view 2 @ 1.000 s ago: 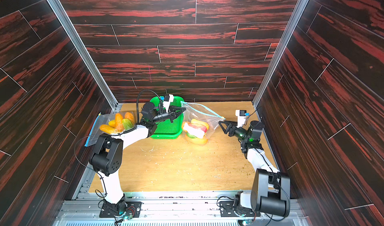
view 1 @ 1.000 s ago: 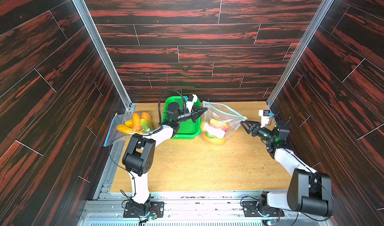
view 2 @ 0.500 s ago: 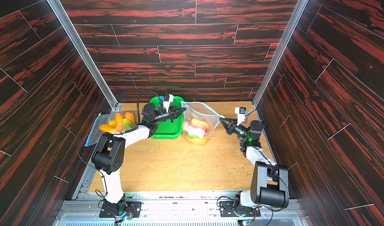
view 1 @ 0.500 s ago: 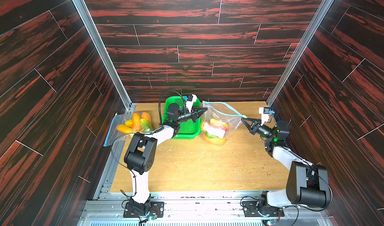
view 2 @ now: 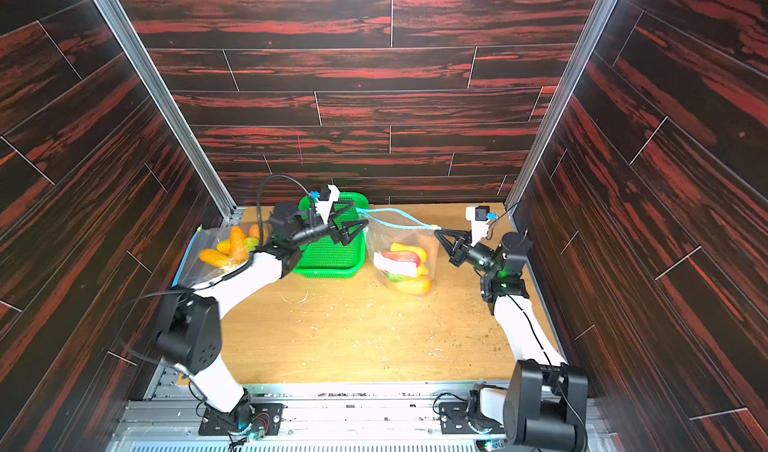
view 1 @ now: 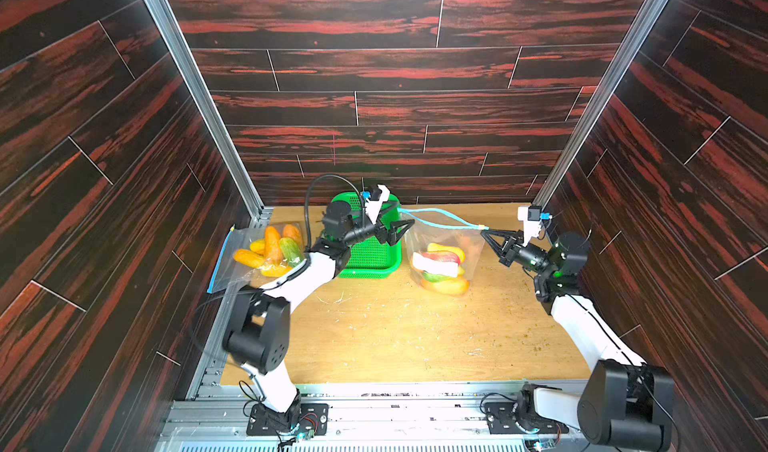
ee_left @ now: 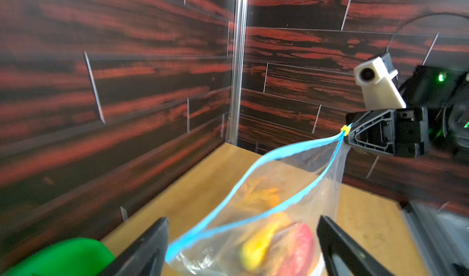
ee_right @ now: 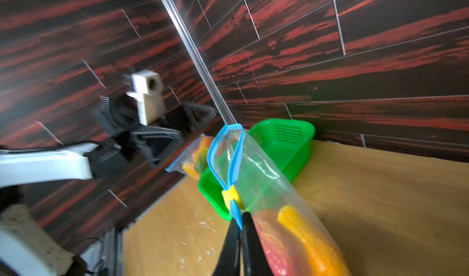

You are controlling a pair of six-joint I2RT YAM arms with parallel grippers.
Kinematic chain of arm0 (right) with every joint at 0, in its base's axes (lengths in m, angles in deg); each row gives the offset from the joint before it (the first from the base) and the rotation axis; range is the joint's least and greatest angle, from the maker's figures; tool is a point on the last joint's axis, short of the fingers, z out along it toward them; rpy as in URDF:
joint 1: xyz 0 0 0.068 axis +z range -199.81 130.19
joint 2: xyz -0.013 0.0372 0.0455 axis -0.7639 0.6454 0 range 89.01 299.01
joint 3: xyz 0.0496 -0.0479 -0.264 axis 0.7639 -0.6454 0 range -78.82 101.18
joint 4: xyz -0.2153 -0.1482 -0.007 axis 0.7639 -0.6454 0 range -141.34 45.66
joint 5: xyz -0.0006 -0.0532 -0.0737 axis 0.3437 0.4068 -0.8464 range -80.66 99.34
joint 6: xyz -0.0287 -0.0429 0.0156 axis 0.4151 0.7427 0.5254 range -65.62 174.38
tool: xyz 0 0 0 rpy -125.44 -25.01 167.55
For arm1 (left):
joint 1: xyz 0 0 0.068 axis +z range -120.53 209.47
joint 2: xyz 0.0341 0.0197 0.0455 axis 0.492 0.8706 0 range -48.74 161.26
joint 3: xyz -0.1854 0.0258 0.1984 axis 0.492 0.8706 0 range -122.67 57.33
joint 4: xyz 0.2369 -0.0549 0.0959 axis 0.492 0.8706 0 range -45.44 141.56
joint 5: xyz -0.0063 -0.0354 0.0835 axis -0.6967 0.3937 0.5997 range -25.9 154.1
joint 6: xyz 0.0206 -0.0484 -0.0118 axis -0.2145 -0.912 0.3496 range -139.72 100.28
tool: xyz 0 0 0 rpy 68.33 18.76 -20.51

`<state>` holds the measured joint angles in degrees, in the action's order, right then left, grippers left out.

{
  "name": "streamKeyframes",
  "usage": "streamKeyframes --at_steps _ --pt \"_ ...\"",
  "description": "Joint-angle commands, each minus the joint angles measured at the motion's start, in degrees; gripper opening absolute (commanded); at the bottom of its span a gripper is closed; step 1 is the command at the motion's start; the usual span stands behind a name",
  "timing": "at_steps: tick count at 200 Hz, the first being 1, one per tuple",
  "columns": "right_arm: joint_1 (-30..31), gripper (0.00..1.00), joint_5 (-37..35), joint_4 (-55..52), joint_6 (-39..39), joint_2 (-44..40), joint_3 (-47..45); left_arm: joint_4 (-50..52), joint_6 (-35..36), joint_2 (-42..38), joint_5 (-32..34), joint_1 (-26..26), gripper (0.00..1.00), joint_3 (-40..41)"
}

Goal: Place the mango in a zip-top bag and seal the zipper
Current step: Adjust the zipper food storage bag at the center of the board.

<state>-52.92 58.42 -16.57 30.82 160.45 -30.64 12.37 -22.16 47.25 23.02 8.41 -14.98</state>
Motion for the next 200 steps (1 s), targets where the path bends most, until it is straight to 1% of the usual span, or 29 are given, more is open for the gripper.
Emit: streamKeyframes --at_steps 1,17,27,41,53,85,107,126,144,160,172,200 --pt "1.1 0.00 -3.1 -10.8 5.3 -1.2 3.1 5.9 8.7 -5.8 -0.4 -0.3 1.00 -0.7" --pt "1.3 0.00 -2.1 -11.4 5.8 -0.5 3.7 10.9 12.1 -5.8 -3.7 -2.8 1.00 -3.9" --pt "1.6 0.00 -2.0 -12.1 6.0 -0.2 4.0 17.8 18.1 -5.1 -5.0 -5.3 1.00 -7.1" --pt "2.0 0.00 -2.0 -12.6 6.3 -0.2 3.9 29.5 27.6 -3.2 -5.1 -8.7 1.00 -12.3" --pt "2.5 0.00 -2.1 -12.7 7.0 -0.6 3.5 37.4 33.3 -0.2 -6.8 -10.8 1.00 -17.3" --pt "3.9 0.00 -2.3 -13.8 9.6 -1.6 2.9 47.4 36.9 9.2 -15.2 -12.1 1.00 -29.4" --pt "5.1 0.00 -2.0 -16.2 12.6 -1.9 3.3 58.6 43.8 14.3 -15.4 -13.8 0.96 -37.6" --pt "6.0 0.00 -1.6 -18.2 15.5 -2.2 3.6 66.6 47.5 18.1 -15.1 -14.4 0.88 -43.4" --pt "6.7 0.00 -1.4 -19.3 17.1 -2.4 3.8 69.4 48.4 20.2 -15.3 -14.7 0.83 -46.6" --pt "7.1 0.00 -1.0 -20.3 18.3 -2.4 4.1 70.3 48.9 20.9 -15.1 -15.0 0.80 -47.5" --pt "7.6 0.00 -0.8 -21.5 19.6 -2.5 4.5 70.2 48.9 21.0 -14.8 -15.3 0.74 -47.8" --pt "8.7 0.00 -0.9 -23.5 22.1 -2.7 4.7 69.9 48.7 21.3 -14.8 -15.9 0.71 -48.7"
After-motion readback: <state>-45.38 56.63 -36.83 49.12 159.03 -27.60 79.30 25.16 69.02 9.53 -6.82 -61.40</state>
